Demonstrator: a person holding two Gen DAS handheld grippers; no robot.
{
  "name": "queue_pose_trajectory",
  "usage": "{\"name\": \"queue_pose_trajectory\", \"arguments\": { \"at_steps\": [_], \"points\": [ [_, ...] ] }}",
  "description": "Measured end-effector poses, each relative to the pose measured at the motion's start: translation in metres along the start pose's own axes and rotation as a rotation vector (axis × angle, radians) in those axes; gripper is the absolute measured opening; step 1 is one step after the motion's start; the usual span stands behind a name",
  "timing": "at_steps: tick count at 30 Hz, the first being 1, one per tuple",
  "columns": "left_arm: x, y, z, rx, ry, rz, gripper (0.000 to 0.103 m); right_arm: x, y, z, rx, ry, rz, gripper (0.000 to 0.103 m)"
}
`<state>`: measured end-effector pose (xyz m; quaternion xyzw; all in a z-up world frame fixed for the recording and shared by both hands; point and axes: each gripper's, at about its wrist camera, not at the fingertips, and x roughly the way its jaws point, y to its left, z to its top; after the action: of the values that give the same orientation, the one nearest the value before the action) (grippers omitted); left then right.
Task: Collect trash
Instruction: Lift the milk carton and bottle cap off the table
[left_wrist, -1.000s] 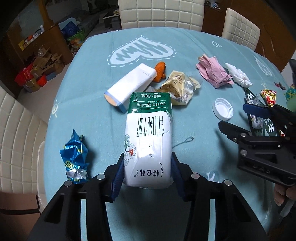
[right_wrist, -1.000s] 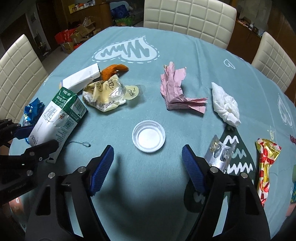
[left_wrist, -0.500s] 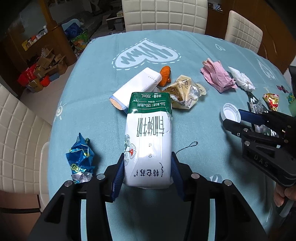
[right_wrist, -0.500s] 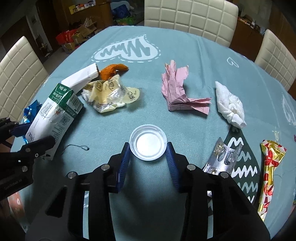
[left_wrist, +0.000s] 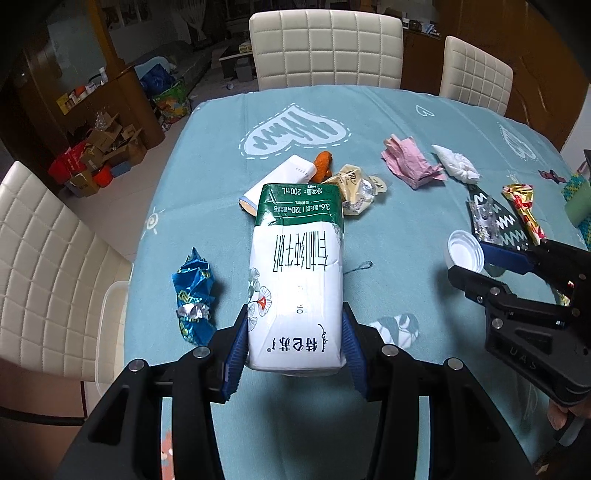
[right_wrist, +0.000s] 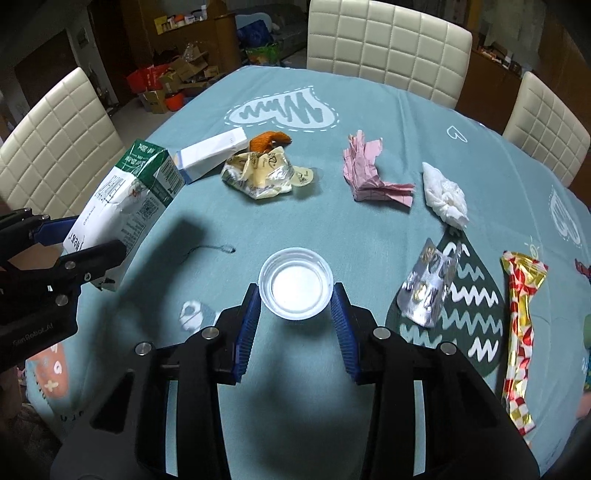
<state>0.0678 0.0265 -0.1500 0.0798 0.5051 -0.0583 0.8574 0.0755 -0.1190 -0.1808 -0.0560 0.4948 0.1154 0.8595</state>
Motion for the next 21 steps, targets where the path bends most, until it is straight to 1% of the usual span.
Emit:
{"name": "queue_pose_trajectory", "arguments": {
  "at_steps": [7,15,21],
  "points": [
    [-0.021,-0.017,-0.015,0.003,-0.007,0.009,0.045,-0.025,-0.005,-0.029,0.017,-0.022,0.017,0.042],
    [-0.045,-0.049,-0.032,-0.001,-0.017,0.026,0.045,-0.05,-0.031,-0.063,0.044,-0.036,0.038,0.042],
    [-0.056,-0.067,-0.043,-0.01,-0.014,0.043,0.045,-0.056,-0.048,-0.076,0.068,-0.032,0.072,0.042]
  ]
}}
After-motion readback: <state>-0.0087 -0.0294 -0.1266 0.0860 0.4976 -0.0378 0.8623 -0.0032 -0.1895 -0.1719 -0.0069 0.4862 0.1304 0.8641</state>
